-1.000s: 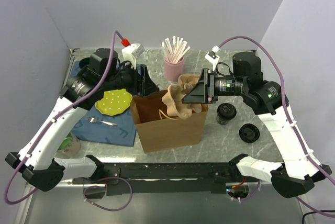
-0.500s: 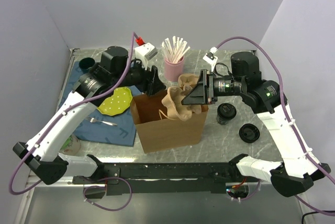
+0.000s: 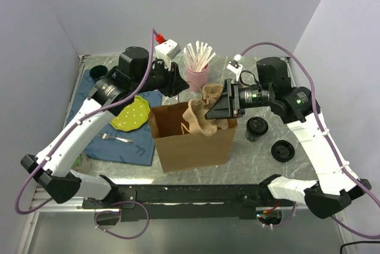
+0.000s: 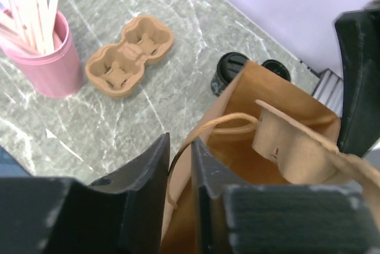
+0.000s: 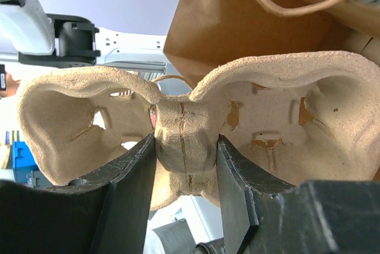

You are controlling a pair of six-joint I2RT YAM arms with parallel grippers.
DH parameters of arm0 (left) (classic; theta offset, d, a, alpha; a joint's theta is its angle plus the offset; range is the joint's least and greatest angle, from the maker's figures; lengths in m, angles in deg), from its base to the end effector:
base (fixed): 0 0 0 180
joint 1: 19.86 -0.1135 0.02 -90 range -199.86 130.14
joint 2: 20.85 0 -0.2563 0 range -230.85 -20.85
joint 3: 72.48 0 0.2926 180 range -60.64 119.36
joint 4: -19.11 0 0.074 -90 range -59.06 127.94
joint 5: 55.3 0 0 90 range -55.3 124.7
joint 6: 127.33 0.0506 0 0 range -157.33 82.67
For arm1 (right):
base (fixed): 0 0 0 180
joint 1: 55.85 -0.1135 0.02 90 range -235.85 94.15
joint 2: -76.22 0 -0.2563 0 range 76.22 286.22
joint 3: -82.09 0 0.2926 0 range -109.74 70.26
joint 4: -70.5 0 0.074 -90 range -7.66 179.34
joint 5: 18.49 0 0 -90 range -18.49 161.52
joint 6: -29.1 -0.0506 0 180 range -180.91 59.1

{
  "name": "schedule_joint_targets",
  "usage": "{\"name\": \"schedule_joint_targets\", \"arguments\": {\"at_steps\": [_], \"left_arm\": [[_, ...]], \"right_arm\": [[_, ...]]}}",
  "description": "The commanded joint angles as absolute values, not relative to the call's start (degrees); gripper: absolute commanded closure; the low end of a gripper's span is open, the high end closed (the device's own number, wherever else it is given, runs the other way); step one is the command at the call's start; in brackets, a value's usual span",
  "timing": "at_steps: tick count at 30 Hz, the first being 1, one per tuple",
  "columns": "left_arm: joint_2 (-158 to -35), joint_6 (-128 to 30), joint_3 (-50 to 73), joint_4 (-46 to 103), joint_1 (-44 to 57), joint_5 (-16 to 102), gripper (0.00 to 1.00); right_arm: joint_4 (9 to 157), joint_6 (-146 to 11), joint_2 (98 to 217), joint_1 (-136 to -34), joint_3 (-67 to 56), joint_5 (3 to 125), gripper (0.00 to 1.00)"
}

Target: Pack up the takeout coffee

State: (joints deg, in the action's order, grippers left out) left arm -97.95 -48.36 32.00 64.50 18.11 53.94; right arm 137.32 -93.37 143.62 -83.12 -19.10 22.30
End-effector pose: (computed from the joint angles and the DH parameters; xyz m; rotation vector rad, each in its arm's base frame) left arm 0.2565 -0.2214 0.4602 0.6890 1.8440 -0.8899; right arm 0.2086 0.1506 0.4545 -0.4547 2.2643 1.4958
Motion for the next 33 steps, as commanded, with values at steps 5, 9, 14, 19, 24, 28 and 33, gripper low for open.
{"name": "schedule_joint_targets", "arguments": {"at_steps": [5,9,14,19,24,28,33], "left_arm": [[-102.6,-58.9,36.6,65.9,15.6,53.4,0.72],[-104.7,-63.7,38.1,68.9,14.7,55.6,0.76],[-103.9,-65.8,36.4,67.8,14.6,57.3,0.75],[-103.2,-67.1,35.4,67.1,14.6,58.2,0.75],[-103.0,-67.7,35.0,67.0,14.6,58.4,0.75],[-102.5,-68.1,34.5,66.6,14.6,58.3,0.75],[-102.3,-68.6,34.4,66.5,14.6,58.1,0.75]], "right_arm": [[137.7,-91.7,143.4,-82.2,-21.2,21.2,0.56],[138.1,-91.5,143.6,-82.0,-22.0,21.4,0.56],[136.0,-95.4,145.1,-81.0,-24.9,21.6,0.56],[137.3,-95.1,147.2,-80.5,-27.4,26.9,0.56],[140.0,-94.4,148.0,-80.5,-27.2,32.1,0.56],[139.4,-94.2,147.4,-80.7,-24.9,33.1,0.57],[141.8,-93.7,147.3,-82.1,-24.7,38.5,0.57]]}}
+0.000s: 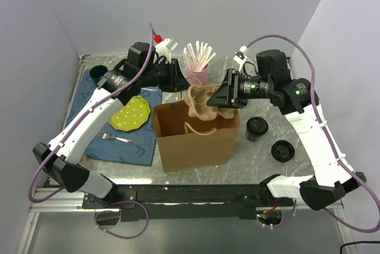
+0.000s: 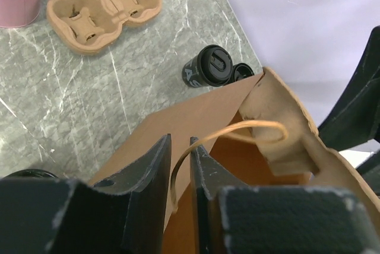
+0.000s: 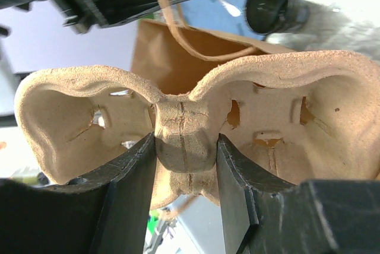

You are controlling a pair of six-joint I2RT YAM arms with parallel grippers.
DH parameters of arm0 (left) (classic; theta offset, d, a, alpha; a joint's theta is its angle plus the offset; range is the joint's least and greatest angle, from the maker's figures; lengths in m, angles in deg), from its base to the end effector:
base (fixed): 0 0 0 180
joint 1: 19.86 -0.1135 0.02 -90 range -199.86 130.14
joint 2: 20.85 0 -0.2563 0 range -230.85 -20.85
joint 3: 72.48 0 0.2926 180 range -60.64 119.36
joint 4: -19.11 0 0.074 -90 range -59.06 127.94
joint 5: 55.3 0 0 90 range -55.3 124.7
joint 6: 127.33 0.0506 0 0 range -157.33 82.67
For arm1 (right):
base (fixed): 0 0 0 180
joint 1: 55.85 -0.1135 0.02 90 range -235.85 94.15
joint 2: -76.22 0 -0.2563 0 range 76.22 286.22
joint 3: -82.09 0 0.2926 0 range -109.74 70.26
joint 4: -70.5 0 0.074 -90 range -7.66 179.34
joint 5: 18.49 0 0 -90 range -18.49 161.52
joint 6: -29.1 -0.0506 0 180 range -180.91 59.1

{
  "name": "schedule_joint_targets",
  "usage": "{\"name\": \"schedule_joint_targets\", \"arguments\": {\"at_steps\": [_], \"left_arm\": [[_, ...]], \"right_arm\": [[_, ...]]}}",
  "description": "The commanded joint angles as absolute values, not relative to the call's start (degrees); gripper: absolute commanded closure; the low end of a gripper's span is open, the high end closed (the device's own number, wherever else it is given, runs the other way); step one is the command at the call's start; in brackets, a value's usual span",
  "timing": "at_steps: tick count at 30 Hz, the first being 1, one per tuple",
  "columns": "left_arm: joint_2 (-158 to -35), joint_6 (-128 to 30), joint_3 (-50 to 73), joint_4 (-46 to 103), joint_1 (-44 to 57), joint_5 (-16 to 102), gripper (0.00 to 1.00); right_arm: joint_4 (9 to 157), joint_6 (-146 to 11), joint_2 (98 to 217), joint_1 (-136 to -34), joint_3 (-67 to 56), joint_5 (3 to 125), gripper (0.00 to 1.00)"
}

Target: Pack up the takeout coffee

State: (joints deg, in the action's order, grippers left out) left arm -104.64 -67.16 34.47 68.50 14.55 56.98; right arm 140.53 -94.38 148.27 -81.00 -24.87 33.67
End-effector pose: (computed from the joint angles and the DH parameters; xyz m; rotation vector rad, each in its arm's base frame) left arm 0.2941 -0.2247 0.4300 0.3501 2.1439 -1.0728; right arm 0.2350 0.1446 0.4592 -0.2411 2.3223 1.2714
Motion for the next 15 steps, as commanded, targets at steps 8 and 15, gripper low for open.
{"name": "schedule_joint_targets", "arguments": {"at_steps": [8,15], "left_arm": [[-101.6,-69.0,33.5,66.0,14.6,58.0,0.75],[-100.2,-69.7,31.5,65.0,14.6,58.6,0.75]], "right_arm": [[142.6,-97.1,148.7,-87.6,-26.0,47.0,0.57],[146.8,-99.9,151.1,-93.1,-28.7,56.9,0.56]]}}
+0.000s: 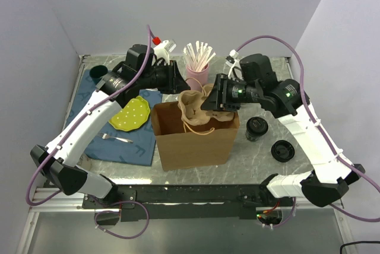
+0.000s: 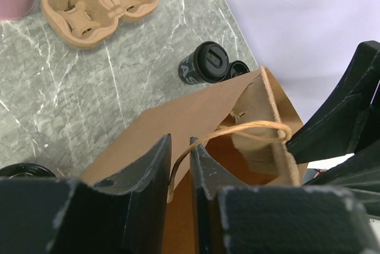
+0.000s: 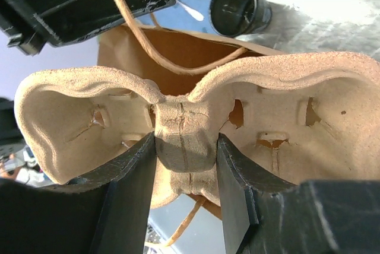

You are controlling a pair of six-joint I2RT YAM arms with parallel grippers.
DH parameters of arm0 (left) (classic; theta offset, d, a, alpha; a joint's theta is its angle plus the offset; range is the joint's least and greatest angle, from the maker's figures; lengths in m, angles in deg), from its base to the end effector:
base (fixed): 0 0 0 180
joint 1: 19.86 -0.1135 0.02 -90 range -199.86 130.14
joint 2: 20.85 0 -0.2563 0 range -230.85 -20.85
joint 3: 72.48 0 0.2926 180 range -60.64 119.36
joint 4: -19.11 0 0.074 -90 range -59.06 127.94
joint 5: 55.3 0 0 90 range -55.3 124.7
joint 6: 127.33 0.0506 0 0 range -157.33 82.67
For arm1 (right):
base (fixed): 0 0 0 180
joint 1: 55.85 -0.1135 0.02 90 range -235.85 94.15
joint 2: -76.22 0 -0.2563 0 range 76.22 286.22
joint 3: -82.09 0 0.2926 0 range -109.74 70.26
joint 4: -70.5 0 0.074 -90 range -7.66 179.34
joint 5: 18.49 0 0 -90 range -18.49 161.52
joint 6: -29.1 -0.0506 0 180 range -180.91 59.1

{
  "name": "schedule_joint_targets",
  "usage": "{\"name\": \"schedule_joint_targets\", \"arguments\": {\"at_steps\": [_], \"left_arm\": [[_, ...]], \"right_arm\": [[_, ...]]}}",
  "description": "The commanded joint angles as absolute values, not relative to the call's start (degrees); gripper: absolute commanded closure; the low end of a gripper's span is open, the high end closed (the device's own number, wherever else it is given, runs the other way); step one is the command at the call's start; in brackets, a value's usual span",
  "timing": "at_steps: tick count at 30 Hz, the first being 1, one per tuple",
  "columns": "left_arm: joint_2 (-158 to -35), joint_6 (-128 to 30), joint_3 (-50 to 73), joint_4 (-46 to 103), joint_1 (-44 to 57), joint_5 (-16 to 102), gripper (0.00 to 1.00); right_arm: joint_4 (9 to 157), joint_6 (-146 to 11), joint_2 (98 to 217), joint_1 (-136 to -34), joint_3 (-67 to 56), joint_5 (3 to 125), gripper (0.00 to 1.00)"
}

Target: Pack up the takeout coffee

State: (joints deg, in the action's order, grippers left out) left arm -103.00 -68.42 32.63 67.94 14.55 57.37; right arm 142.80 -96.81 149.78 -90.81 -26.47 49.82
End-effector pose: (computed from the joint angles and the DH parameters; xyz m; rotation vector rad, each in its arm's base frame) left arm 0.2885 -0.2212 0.4289 0.3329 2.1460 -1.0935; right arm 0.2216 0.1777 0.4538 -0.2067 2.3889 1.0581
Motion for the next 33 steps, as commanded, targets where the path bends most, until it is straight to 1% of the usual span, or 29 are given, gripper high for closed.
{"name": "schedule_joint_targets", "arguments": {"at_steps": [1,6,12,22,28,29,33], "left_arm": [[-100.0,-69.7,31.1,64.7,14.6,58.5,0.75],[-98.5,-69.9,29.4,64.3,14.6,57.7,0.76],[-98.1,-69.6,28.9,64.4,14.6,56.5,0.76],[-98.2,-69.5,29.3,64.4,14.6,56.1,0.76],[-97.4,-70.3,28.2,63.6,14.6,55.2,0.76],[-97.3,-70.6,28.1,63.5,14.6,55.3,0.76],[-96.3,-71.2,27.4,62.6,14.6,54.4,0.76]], "right_arm": [[146.8,-100.9,151.1,-93.6,-28.7,57.7,0.56],[148.0,-102.7,152.2,-95.8,-30.5,62.5,0.56],[154.2,-103.5,155.8,-99.8,-37.2,70.0,0.57],[153.1,-108.6,158.2,-107.3,-36.6,76.6,0.57],[155.5,-112.0,162.6,-108.5,-41.2,81.5,0.57],[155.4,-112.4,162.9,-108.9,-41.4,83.3,0.57],[153.8,-114.6,163.0,-109.1,-40.0,84.0,0.57]]}}
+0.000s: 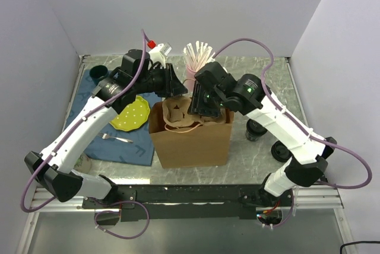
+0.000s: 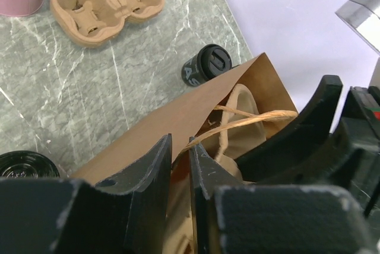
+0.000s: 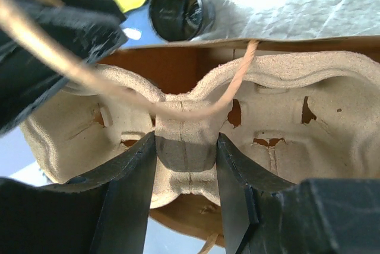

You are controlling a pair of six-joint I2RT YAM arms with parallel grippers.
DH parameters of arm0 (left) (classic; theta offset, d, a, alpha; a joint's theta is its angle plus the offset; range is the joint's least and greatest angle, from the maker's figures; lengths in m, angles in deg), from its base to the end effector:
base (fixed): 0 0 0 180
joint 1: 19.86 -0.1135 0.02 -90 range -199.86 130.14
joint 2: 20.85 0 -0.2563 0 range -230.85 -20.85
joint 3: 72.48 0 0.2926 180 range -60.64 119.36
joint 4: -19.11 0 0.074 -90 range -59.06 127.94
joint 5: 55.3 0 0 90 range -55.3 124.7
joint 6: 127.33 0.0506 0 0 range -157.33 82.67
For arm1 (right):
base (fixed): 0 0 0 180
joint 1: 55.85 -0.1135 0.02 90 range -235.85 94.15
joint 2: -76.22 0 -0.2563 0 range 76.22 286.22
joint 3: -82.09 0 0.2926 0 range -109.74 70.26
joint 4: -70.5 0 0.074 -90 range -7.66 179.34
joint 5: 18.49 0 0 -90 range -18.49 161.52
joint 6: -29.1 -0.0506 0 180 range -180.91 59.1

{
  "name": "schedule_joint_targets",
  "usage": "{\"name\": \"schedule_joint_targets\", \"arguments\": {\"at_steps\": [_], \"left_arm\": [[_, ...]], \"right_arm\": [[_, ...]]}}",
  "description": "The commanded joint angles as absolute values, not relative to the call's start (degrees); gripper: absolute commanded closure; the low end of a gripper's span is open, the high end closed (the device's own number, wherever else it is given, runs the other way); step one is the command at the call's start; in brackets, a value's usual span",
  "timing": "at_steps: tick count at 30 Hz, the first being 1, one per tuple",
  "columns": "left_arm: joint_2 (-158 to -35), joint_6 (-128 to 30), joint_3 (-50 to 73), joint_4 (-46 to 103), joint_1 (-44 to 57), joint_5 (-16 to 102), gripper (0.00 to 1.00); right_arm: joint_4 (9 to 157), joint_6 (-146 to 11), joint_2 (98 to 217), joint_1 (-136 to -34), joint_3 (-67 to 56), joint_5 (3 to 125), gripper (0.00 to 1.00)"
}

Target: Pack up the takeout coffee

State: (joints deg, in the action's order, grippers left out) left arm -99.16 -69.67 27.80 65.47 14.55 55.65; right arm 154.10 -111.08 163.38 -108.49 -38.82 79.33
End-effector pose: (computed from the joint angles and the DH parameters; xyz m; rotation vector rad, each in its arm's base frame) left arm 0.2784 -0.2126 0.4239 0.2923 2.1249 -1.0841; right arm 0.2061 0.2586 0.4372 0.0089 2.5342 0.6157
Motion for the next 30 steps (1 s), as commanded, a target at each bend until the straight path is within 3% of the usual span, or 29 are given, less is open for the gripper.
{"name": "schedule_joint_targets", "arguments": {"at_steps": [1,19,23,26,27,30], "left_arm": [[-96.2,-71.2,27.3,62.6,14.6,54.2,0.76],[-96.2,-69.5,29.2,66.5,14.6,49.1,0.77],[-96.0,-69.8,28.8,66.8,14.6,48.8,0.76],[-95.7,-69.6,30.1,67.7,14.6,48.2,0.68],[-95.8,-69.3,30.9,68.3,14.6,48.1,0.58],[-95.2,-67.0,36.3,72.1,14.6,46.9,0.43]], "right_arm": [[153.5,-114.7,163.1,-109.2,-39.2,83.9,0.57],[164.7,-113.5,163.8,-110.0,-42.2,92.1,0.56],[159.0,-112.5,161.8,-110.4,-36.5,91.8,0.56],[156.2,-112.7,161.7,-110.4,-34.3,89.5,0.56],[155.9,-112.9,161.7,-110.4,-34.2,88.7,0.56],[156.1,-114.0,161.0,-110.4,-33.8,88.7,0.56]]}}
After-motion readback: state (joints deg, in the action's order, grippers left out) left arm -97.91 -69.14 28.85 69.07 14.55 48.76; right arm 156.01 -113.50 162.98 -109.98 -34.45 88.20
